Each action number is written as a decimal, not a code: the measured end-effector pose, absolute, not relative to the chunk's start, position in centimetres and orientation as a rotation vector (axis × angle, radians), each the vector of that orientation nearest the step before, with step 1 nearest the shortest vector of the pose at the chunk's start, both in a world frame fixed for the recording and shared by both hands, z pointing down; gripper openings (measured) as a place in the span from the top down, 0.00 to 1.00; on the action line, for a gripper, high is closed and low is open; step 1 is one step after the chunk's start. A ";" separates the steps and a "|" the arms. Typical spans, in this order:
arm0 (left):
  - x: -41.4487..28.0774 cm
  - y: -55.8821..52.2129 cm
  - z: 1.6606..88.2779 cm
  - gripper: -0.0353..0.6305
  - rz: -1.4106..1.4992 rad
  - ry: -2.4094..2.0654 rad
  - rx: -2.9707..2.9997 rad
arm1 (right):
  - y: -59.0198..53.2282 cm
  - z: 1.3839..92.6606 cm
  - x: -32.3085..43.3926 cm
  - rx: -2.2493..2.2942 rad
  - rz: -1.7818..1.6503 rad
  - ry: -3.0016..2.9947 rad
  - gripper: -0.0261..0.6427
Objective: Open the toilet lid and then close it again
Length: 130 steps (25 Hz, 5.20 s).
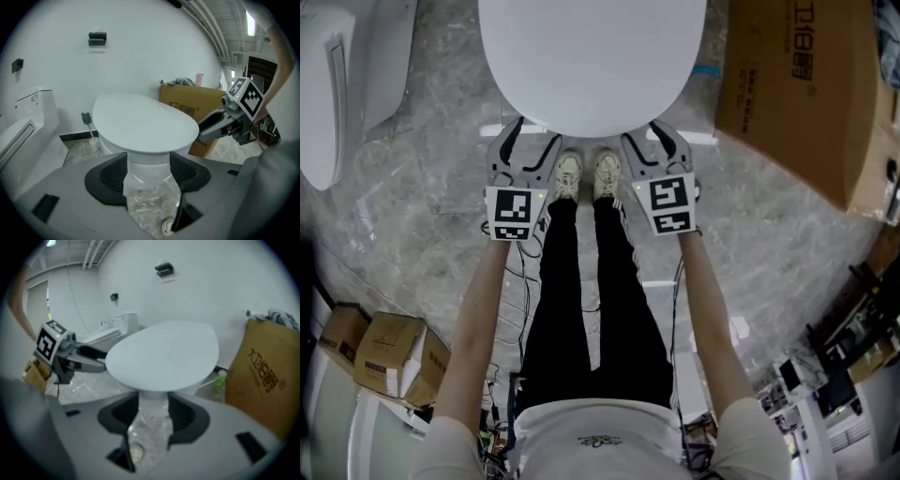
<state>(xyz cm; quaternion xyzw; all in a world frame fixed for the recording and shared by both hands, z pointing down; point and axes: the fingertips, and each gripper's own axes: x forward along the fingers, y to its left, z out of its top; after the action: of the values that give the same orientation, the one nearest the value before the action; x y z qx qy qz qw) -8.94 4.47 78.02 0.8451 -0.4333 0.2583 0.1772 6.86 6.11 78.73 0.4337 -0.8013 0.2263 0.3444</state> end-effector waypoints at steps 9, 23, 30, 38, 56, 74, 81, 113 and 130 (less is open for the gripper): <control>-8.3 4.3 77.9 0.50 0.741 -1.163 2.416 | 6.0 78.5 6.8 1.200 0.646 -2.073 0.66; -8.2 3.9 73.8 0.50 0.645 -1.180 2.454 | 5.5 74.4 7.0 1.205 0.620 -2.108 0.66; -7.8 3.1 68.5 0.50 0.546 -1.197 2.492 | 4.8 69.2 7.6 1.205 0.654 -2.152 0.66; -8.0 0.6 57.5 0.50 0.393 -1.193 2.492 | 2.1 57.9 7.8 1.258 0.681 -2.274 0.65; -7.2 -14.0 38.5 0.49 0.183 -1.215 2.610 | -12.9 39.5 9.1 1.312 0.798 -2.429 0.64; -6.2 -29.0 29.4 0.49 0.124 -1.071 2.752 | -27.6 31.1 9.7 1.439 0.851 -2.427 0.64; -5.9 -34.7 27.6 0.49 0.068 -1.134 2.721 | -33.3 29.4 10.3 1.479 0.861 -2.462 0.67; -5.7 -54.7 26.6 0.49 0.135 -1.455 2.595 | -53.8 28.3 11.0 1.516 0.780 -2.395 0.68; -5.7 -54.5 26.6 0.49 0.266 -1.516 2.584 | -53.7 28.0 11.1 1.528 0.625 -2.337 0.68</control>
<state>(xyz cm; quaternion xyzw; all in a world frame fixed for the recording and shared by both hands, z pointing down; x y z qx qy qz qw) -5.72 -54.49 26.56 0.8572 -0.5030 0.0882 0.0668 11.06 -53.68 27.95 0.5288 -0.8087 0.2162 0.1400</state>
